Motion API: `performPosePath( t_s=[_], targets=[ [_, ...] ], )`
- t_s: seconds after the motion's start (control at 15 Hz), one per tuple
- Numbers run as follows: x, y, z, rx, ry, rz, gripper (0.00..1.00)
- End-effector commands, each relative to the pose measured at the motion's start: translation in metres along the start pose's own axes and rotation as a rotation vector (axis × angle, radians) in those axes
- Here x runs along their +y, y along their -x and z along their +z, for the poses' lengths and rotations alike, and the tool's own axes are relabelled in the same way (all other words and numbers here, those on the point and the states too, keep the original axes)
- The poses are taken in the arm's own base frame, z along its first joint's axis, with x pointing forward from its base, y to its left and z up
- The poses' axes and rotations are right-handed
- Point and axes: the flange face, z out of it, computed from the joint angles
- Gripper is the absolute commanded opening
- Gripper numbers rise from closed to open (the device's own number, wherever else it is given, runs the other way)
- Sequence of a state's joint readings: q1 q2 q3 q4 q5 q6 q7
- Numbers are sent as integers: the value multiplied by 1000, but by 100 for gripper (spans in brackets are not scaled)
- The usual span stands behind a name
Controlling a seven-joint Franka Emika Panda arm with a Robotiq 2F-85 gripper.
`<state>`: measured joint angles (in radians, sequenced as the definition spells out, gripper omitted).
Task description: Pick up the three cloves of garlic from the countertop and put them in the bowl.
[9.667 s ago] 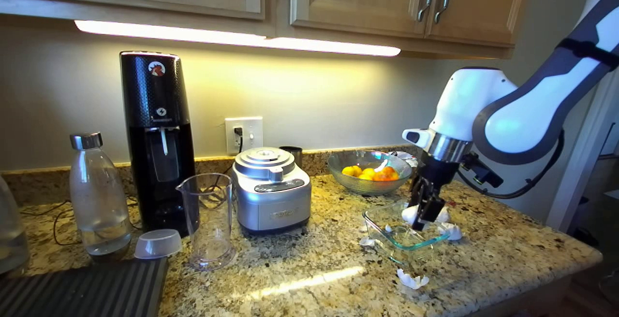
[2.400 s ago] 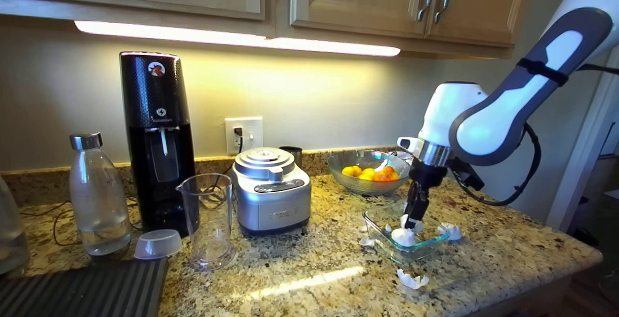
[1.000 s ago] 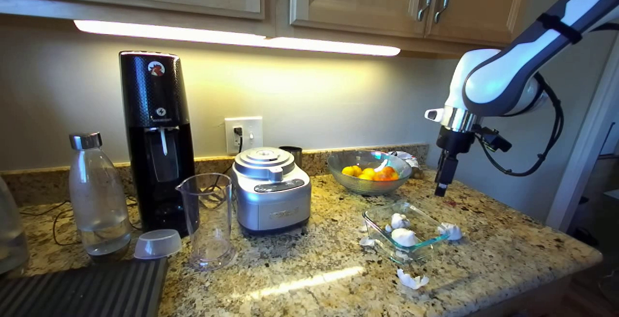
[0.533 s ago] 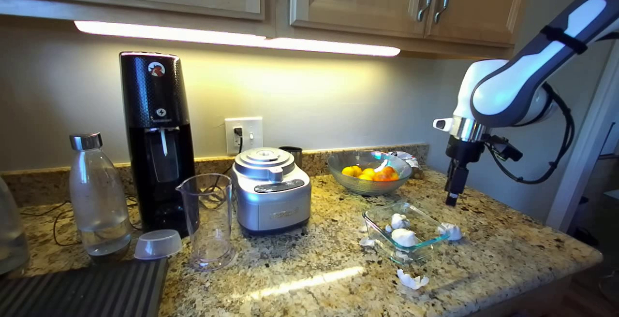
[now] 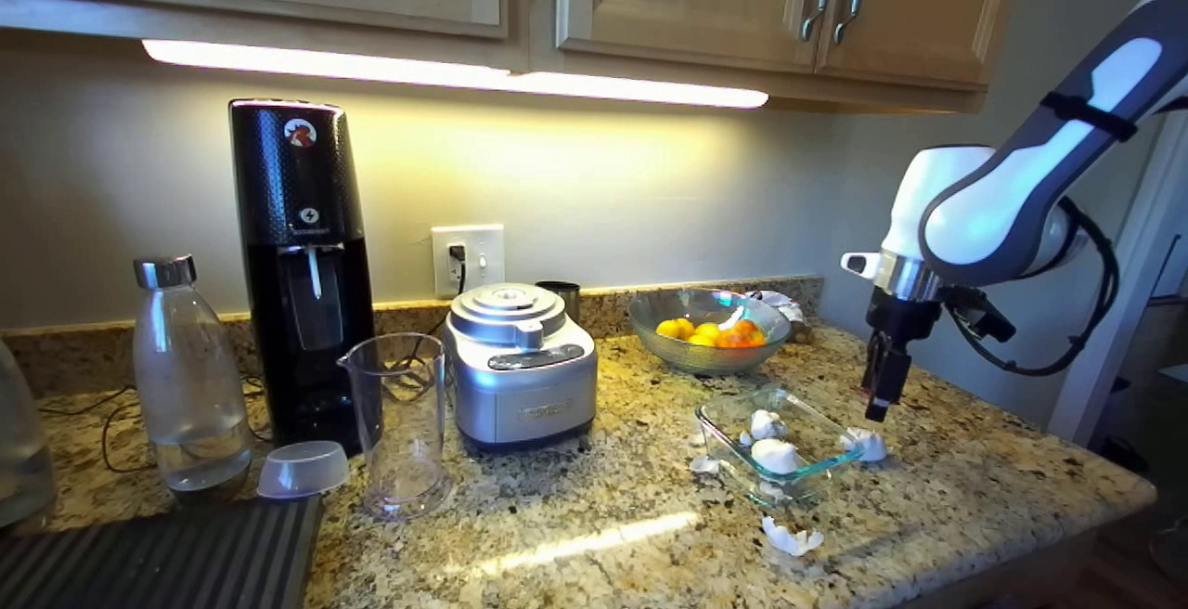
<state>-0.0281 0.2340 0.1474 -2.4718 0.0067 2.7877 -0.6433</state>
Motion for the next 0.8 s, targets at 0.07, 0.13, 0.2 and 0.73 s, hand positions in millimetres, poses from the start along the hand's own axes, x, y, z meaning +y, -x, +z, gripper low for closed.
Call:
performPosePath(
  t_s=[0.07, 0.13, 0.2, 0.73],
  targets=[
    [0, 8, 26, -12, 25, -6, 100],
    [0, 9, 32, -20, 26, -6, 100],
    [0, 9, 37, -26, 25, -6, 100],
    [-1, 4, 55, -44, 10, 3, 85]
  ],
)
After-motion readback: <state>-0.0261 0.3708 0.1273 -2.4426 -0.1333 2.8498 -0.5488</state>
